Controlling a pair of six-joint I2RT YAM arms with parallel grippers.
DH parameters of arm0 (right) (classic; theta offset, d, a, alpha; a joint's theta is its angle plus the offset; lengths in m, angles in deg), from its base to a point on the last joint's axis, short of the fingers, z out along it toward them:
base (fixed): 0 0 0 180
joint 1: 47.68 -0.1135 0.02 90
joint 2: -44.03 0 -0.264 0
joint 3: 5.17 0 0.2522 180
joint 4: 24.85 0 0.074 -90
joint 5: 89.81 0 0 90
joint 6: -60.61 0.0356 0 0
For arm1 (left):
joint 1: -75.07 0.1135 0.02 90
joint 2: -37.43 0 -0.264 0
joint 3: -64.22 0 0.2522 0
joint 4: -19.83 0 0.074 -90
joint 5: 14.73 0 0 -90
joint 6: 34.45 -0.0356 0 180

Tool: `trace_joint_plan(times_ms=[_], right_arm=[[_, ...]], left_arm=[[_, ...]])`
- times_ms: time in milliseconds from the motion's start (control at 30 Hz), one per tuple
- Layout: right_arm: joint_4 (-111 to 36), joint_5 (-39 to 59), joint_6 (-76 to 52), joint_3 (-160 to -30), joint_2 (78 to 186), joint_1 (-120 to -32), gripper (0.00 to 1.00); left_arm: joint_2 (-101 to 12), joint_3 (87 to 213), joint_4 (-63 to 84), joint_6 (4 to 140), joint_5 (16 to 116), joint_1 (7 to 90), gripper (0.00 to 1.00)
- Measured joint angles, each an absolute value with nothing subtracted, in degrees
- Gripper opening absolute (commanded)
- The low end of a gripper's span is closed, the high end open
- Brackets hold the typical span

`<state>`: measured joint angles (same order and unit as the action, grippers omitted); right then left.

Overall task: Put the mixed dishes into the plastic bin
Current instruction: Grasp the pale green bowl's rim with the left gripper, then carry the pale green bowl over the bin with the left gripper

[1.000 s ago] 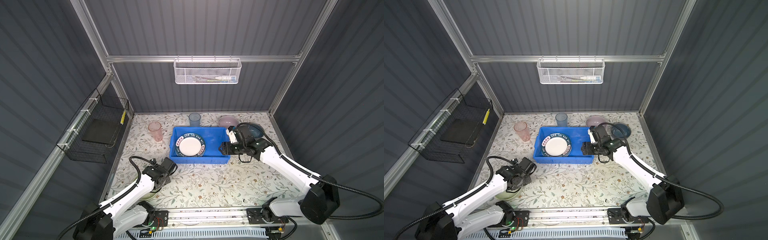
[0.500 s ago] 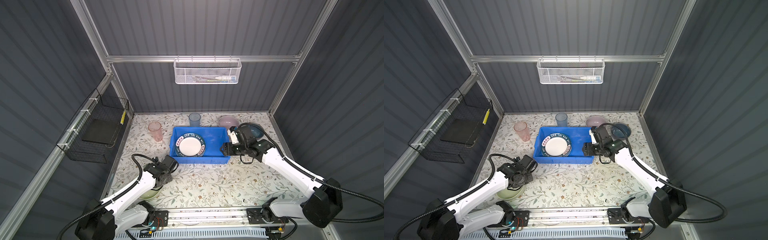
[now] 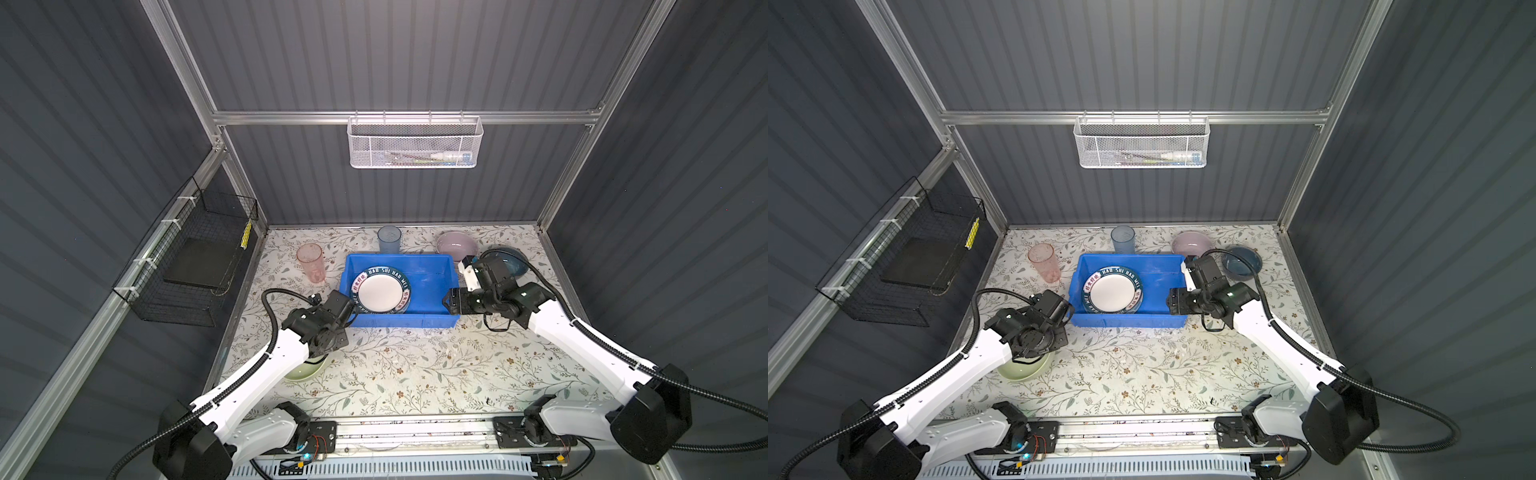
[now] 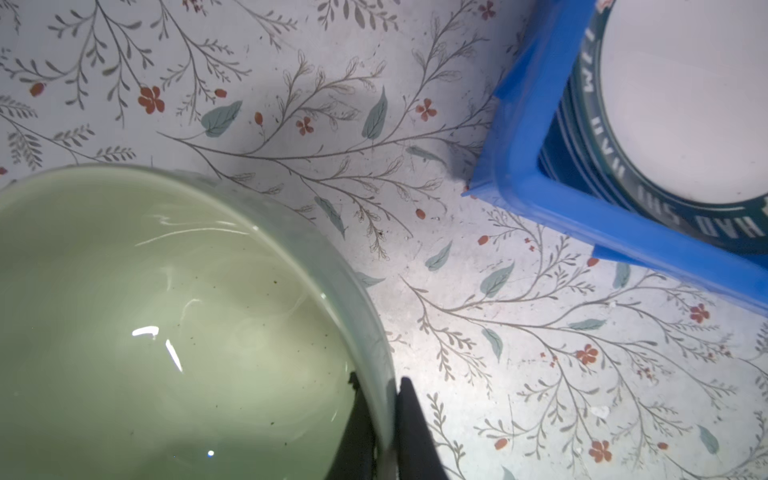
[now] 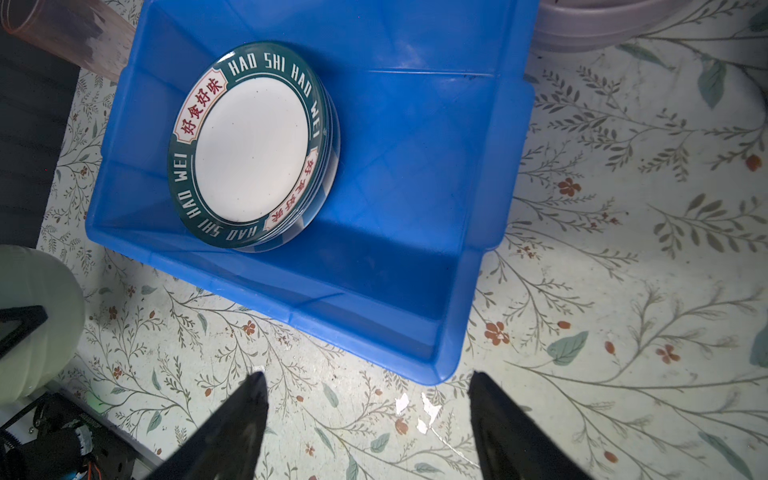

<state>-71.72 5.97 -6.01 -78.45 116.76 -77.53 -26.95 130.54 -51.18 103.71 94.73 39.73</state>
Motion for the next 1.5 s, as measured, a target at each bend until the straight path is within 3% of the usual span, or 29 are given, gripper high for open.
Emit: trace_joint_plan(times_ms=[567,1500], right_arm=[[-72.15,4.88,-4.72,-77.16,114.93,-77.28,0.77],[-73.51,2.59,-3.87,-73.34,108.94,-76.59,0.80]], left_arm=[[-40.61,152.24,-55.53,87.76,94.25,39.73,0.00],[-68.66,180.24,-51.77,67.48,80.18,39.73,0.00]])
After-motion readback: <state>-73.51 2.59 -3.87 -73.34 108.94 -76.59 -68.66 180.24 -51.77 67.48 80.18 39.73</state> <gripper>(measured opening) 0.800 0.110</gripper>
